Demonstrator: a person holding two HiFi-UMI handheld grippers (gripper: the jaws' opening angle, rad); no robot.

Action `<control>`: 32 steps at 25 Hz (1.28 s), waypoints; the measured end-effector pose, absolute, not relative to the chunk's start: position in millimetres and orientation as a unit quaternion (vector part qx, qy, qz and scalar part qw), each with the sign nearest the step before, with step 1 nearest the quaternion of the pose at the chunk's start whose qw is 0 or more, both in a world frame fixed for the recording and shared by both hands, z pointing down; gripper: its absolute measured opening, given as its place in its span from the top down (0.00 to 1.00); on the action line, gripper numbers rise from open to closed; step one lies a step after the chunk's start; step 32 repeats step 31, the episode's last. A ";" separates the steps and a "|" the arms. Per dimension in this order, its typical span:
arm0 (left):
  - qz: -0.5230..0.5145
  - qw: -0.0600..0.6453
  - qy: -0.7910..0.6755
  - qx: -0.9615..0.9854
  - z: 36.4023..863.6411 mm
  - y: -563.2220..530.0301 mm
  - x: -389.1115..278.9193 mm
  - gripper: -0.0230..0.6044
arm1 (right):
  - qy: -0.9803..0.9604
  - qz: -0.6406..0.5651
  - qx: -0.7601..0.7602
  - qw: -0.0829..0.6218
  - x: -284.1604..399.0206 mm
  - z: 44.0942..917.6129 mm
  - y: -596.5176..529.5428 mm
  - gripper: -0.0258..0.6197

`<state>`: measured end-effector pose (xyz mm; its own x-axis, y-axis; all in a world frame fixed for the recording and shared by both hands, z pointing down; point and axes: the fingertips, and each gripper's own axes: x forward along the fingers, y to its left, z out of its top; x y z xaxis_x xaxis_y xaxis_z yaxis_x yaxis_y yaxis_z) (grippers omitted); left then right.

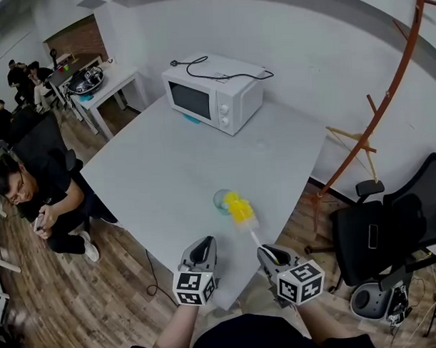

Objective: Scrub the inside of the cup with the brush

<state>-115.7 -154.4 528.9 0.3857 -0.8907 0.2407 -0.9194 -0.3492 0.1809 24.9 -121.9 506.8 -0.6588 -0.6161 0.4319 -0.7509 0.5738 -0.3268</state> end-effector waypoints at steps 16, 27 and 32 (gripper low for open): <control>0.052 0.152 -0.546 0.823 508.4 -95.2 -129.7 0.94 | -0.874 0.200 0.418 0.144 18.2 503.9 -82.5 0.88; 0.060 0.151 -0.527 0.834 505.4 -97.6 -122.3 0.93 | -0.876 0.194 0.418 0.142 15.3 499.1 -80.6 0.88; 0.061 0.149 -0.523 0.837 502.2 -100.9 -121.6 0.94 | -0.877 0.189 0.418 0.141 13.8 496.1 -83.5 0.88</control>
